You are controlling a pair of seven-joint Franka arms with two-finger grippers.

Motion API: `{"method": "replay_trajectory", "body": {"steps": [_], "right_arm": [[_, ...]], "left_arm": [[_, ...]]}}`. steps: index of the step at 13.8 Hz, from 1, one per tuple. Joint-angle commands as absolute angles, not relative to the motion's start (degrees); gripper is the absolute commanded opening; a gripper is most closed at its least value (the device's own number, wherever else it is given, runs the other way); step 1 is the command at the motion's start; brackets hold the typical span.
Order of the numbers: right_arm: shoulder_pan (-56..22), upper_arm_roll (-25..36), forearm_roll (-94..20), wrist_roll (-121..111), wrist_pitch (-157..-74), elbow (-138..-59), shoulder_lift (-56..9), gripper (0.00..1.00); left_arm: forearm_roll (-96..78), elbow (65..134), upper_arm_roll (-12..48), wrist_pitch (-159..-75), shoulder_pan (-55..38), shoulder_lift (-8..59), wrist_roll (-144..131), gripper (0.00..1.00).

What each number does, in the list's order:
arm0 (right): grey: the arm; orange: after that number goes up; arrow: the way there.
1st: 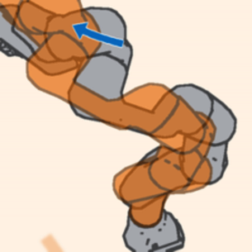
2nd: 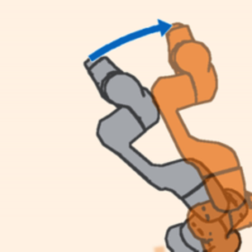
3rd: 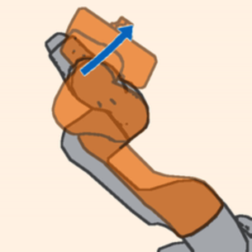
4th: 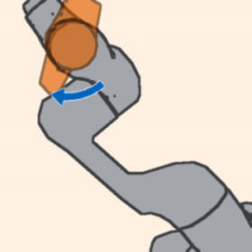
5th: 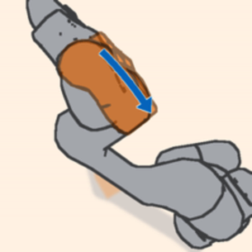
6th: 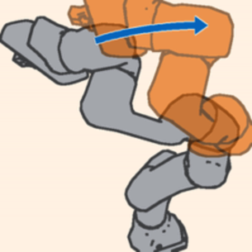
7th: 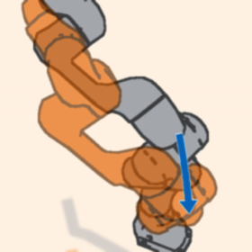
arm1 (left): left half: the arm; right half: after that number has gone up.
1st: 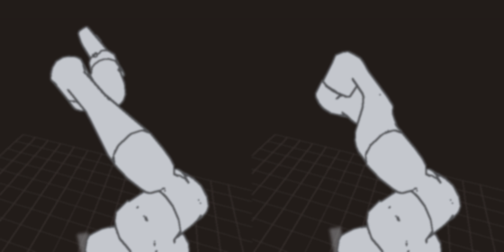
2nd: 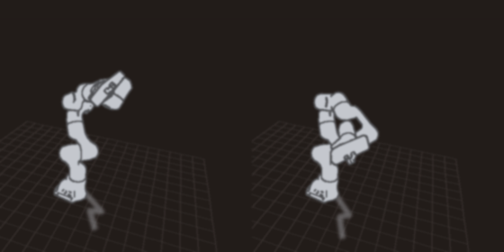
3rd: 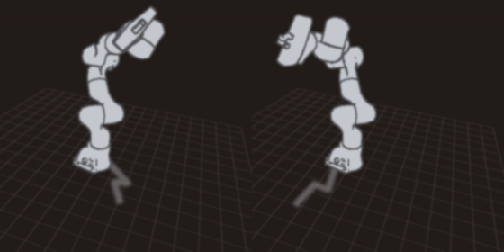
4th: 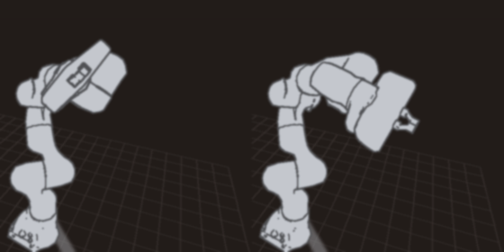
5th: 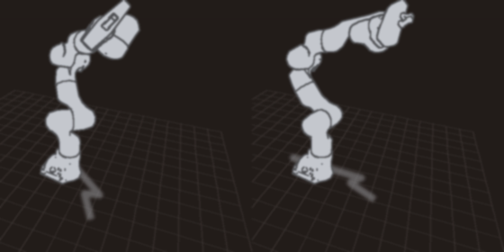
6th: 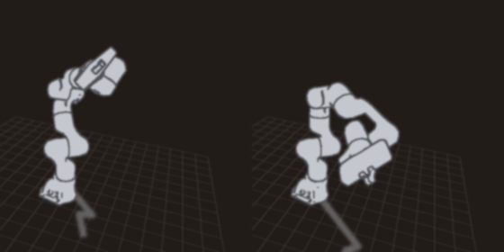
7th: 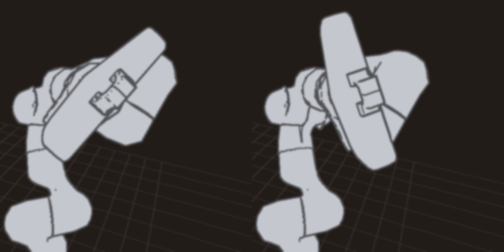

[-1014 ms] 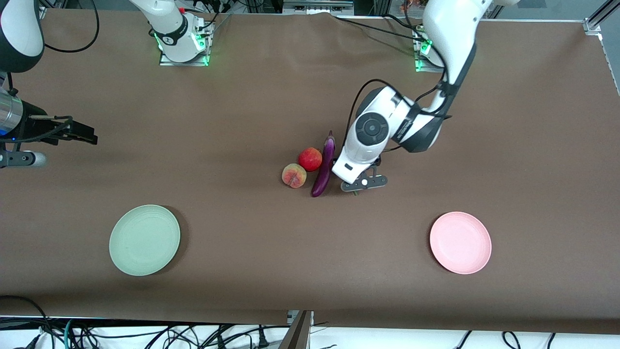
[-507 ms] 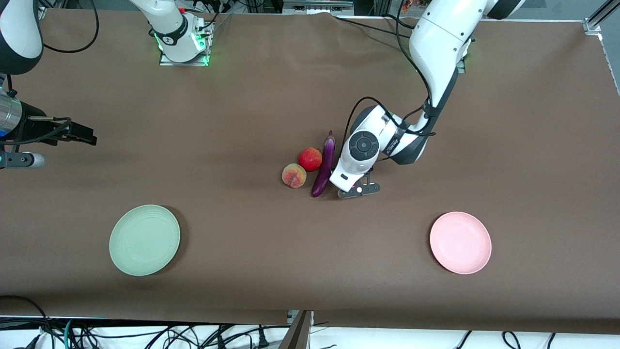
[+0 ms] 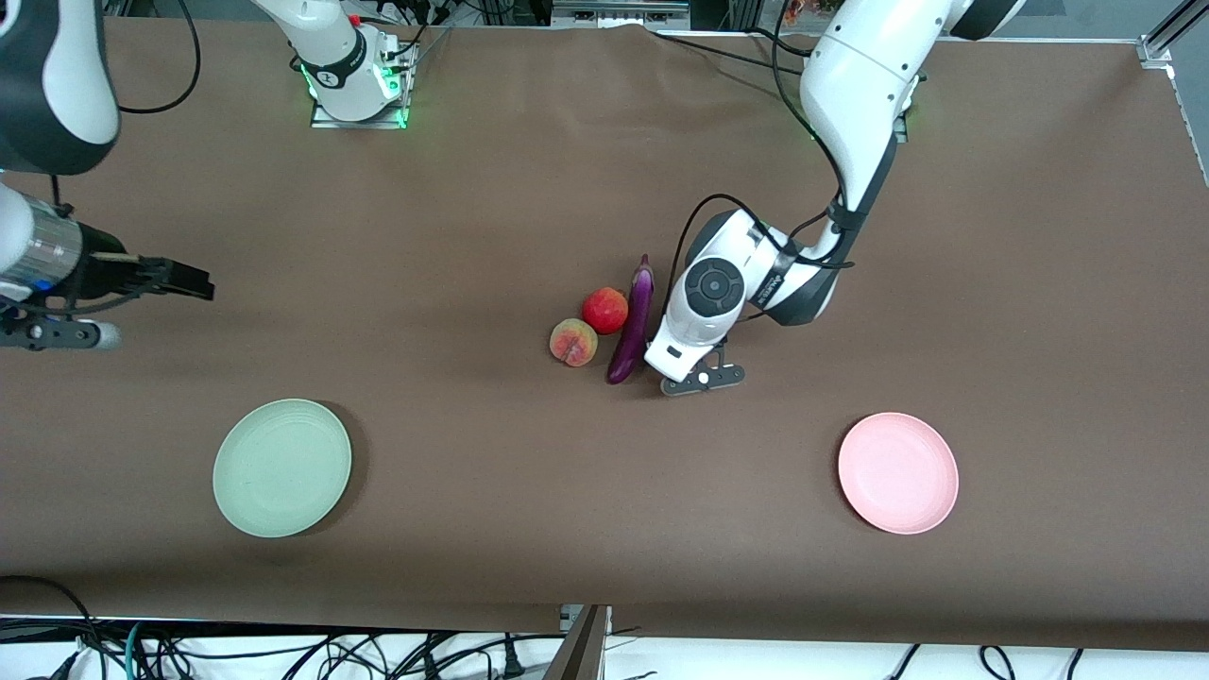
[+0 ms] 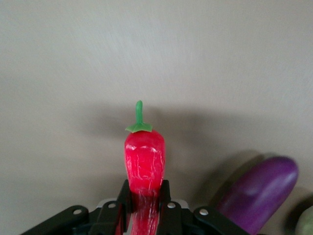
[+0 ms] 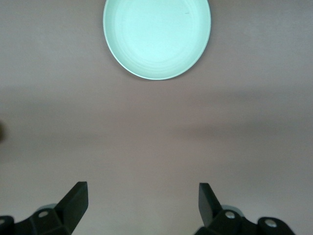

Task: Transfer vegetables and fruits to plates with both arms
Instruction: 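Lower the left gripper onto the red chili pepper and grasp it, then carry the chili to the pink plate while the right gripper grasps the peach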

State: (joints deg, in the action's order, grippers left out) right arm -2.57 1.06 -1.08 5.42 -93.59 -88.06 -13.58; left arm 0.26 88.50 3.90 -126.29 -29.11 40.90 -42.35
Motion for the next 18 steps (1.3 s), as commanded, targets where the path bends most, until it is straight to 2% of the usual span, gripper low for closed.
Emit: {"method": "replay_trajectory", "body": {"steps": [1, 6, 8, 10, 18], "right_arm": [[-6.1, 1.1, -2.0, 11.4, -95.9, -87.6, -15.4, 1.0], [-13.1, 1.1, -6.5, 19.8, -104.7, -87.6, -21.6, 1.0], [-17.7, 1.1, -6.4, 26.7, -108.6, -87.6, -24.8, 1.0], [-21.8, 1.1, -6.4, 34.2, -113.8, -87.6, -27.8, 1.0], [-32.8, 1.1, -6.2, 53.7, -130.9, -87.3, -36.8, 1.0]], "left_arm": [[3.3, 82.8, 1.5, -117.2, -27.4, 38.6, -33.4, 0.07], [8.0, 77.2, 1.4, -117.2, -18.0, 41.1, -5.6, 0.07], [9.6, 75.5, 1.4, -121.2, -14.6, 44.3, 0.2, 0.07], [12.8, 75.5, 1.4, -125.0, -12.8, 45.4, 3.3, 0.08], [14.1, 76.2, 1.4, -127.1, -7.9, 48.1, 9.0, 0.12]]}}
